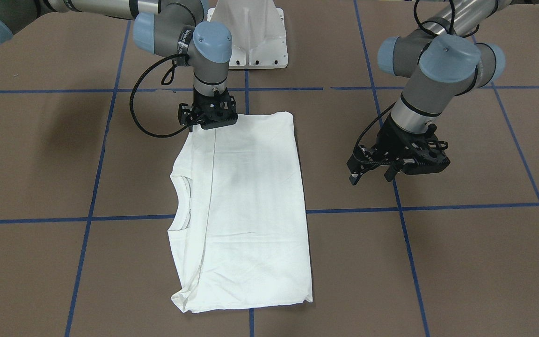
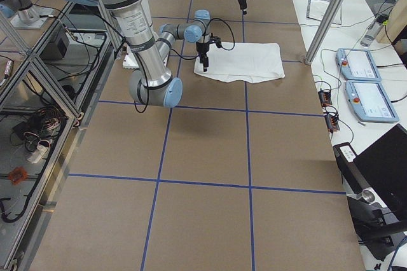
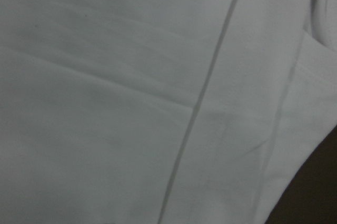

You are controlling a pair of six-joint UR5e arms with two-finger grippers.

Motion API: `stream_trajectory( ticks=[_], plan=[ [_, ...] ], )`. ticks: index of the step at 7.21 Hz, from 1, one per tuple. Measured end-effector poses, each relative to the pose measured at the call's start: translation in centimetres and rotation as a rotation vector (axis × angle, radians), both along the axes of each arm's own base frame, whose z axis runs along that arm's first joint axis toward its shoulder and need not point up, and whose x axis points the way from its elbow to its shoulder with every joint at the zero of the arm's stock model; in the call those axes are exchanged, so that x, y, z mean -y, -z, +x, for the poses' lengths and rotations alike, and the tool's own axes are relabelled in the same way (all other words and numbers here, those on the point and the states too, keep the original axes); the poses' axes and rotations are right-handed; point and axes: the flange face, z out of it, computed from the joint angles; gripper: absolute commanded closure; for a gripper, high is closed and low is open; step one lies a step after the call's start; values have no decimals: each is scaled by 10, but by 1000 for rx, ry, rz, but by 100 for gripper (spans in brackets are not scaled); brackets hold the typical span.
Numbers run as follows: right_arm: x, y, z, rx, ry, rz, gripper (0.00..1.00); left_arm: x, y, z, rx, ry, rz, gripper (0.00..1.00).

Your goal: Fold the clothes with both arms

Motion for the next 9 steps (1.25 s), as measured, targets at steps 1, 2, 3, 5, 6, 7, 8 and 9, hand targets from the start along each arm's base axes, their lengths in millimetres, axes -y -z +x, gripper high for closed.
stream_trajectory(
  ticks=[1,2,3,5,6,7,8,9],
  plan=[
    [0,-4,1,-5,1,-3,0,0,0,0,-1,0,-1,0],
    [0,-8,2,-11,1,-6,0,0,1,1,-2,-1,0,0],
    [0,-11,3,-16,1,-8,0,-1,2,3,-3,-3,0,0],
    [0,-14,4,-20,1,-10,0,-3,2,6,-4,-8,1,0],
    [0,-16,5,-23,0,-11,0,-3,3,7,-5,-9,0,0],
    [1,-20,7,-28,-3,-13,0,-5,3,10,-7,-11,-4,0],
    [4,-25,10,-34,-8,-15,0,-7,4,13,-9,-14,-7,0],
    [8,-30,15,-40,-14,-18,0,-8,7,15,-14,-14,-10,0]
  ],
)
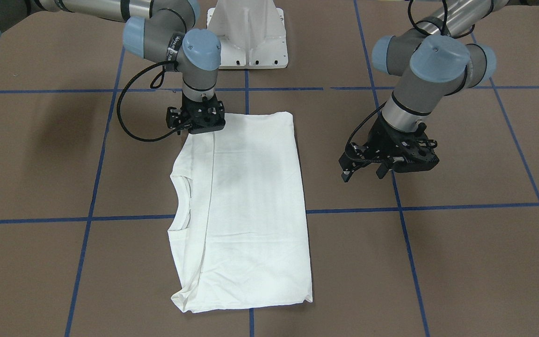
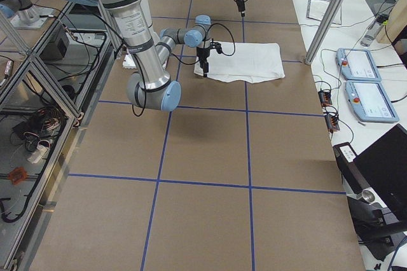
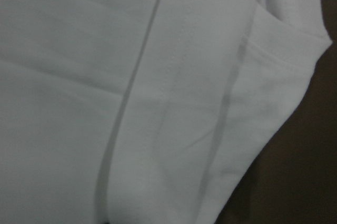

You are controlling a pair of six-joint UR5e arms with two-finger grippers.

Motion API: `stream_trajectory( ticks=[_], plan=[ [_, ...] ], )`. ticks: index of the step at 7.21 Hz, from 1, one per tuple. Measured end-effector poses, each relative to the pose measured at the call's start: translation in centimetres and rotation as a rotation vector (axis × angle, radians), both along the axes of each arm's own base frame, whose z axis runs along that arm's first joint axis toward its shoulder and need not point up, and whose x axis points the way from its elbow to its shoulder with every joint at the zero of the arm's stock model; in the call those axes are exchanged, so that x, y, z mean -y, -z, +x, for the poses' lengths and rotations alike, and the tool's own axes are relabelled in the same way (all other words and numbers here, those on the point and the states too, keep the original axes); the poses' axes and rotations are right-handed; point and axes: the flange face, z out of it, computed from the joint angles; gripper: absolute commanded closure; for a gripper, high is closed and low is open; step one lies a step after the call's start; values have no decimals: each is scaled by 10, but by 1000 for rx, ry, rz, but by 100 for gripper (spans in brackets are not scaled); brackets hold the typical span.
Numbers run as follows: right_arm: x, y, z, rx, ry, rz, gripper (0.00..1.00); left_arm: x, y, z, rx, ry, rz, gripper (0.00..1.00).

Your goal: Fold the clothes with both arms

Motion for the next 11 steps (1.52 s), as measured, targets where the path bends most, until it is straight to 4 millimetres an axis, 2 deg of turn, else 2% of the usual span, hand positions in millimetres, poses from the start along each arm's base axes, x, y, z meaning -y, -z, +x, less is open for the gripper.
stream_trajectory(
  ticks=[1,3,6,7,9,10,11],
  plan=[
    [6,-4,9,-2,-9,-2,0,-2,4,3,-6,-1,-2,0],
    [14,-13,40,4,-12,12,0,-6,10,11,-17,-5,-8,0],
    [11,-40,79,-11,-22,14,0,-8,21,19,-31,-9,-6,0],
    [16,-33,88,3,-34,21,0,-8,21,20,-31,-9,-6,0],
    [38,5,92,69,-71,61,0,-8,22,20,-32,-11,-3,0],
    [56,26,85,100,-86,84,0,-8,23,20,-31,-13,0,0],
    [76,39,73,116,-95,104,0,-8,22,21,-30,-14,1,0]
  ],
)
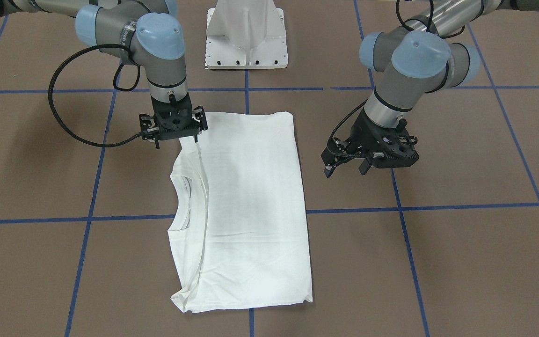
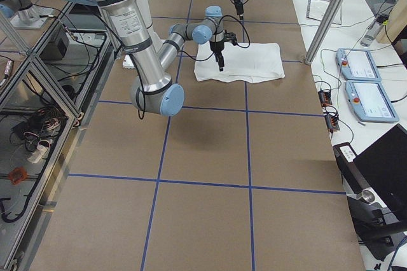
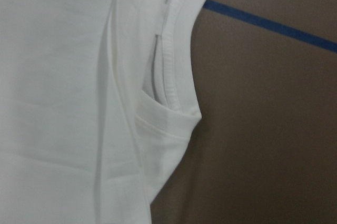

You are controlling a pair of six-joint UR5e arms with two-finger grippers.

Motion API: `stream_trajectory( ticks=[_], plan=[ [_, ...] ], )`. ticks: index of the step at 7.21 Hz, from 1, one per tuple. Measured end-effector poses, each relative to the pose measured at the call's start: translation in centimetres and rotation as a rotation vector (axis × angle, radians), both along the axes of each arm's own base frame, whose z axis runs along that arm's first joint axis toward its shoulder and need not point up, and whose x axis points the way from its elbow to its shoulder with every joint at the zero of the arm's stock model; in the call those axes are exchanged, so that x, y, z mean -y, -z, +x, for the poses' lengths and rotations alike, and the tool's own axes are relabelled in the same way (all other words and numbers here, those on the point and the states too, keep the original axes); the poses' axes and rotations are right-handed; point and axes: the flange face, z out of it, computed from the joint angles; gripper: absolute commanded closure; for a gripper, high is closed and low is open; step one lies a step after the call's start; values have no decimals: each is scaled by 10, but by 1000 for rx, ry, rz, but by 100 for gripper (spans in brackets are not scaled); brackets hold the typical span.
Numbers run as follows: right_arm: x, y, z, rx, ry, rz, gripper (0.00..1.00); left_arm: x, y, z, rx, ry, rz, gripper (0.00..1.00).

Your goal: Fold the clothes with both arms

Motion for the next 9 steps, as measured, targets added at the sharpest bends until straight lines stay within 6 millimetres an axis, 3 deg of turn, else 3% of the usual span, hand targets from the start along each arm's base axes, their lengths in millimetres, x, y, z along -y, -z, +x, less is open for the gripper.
stream_trajectory(
  ticks=[2,4,9],
  plan=[
    [35,-4,-27,3,-14,24,0,2,-3,2,5,-1,-3,0],
    [53,-20,-48,-9,-26,37,0,5,-7,5,-2,1,1,0],
    [59,-52,-57,-63,-10,18,0,9,-16,11,-10,-1,7,0]
  ],
)
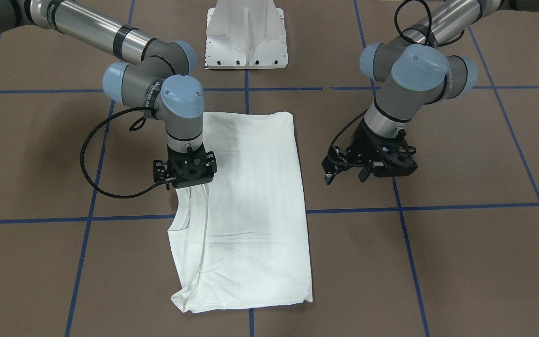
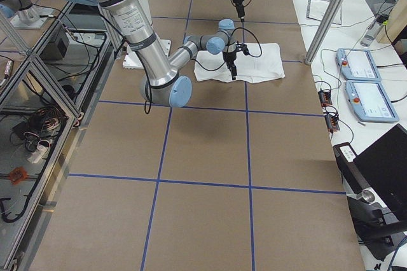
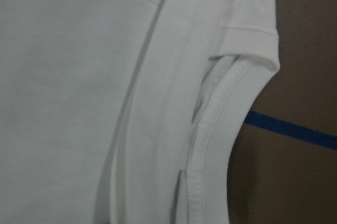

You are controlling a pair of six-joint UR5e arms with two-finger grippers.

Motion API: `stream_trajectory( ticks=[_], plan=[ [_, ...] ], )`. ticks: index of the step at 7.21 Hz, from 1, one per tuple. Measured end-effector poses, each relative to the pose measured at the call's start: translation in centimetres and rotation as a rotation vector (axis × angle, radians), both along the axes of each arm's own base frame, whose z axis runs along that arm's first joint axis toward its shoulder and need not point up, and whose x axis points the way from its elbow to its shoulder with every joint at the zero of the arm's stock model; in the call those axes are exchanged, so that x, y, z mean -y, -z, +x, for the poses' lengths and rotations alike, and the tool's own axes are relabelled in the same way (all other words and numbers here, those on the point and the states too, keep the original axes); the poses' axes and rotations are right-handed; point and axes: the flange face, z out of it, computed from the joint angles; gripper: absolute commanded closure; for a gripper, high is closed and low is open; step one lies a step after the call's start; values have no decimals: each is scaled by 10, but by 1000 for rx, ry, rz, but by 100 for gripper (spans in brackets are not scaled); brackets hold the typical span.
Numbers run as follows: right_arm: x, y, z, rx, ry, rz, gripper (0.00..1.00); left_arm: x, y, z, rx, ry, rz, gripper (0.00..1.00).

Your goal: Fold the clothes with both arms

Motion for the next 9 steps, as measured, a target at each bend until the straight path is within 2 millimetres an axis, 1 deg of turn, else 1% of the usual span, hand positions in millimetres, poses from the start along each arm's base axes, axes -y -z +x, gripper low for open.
stream_trajectory(
  ticks=[1,2,3,4,5,6,7,9],
  plan=[
    [2,-2,3,-2,-1,-3,0,0,0,1,0,0,0,0],
    [8,-6,13,-7,-7,-7,0,0,0,2,0,0,-2,0],
    [12,-17,28,-20,-6,-6,0,1,0,3,1,0,-3,0],
    [18,-33,51,-40,6,7,0,2,1,4,0,0,-3,0],
    [25,-50,79,-58,23,23,0,2,3,5,-2,1,-3,0],
    [33,-58,102,-59,36,26,0,1,5,6,-4,-1,-2,0],
    [36,-56,114,-42,45,22,0,0,6,8,-6,-3,-2,0],
    [31,-32,124,31,57,19,0,-9,9,16,-21,-5,-28,0]
  ],
)
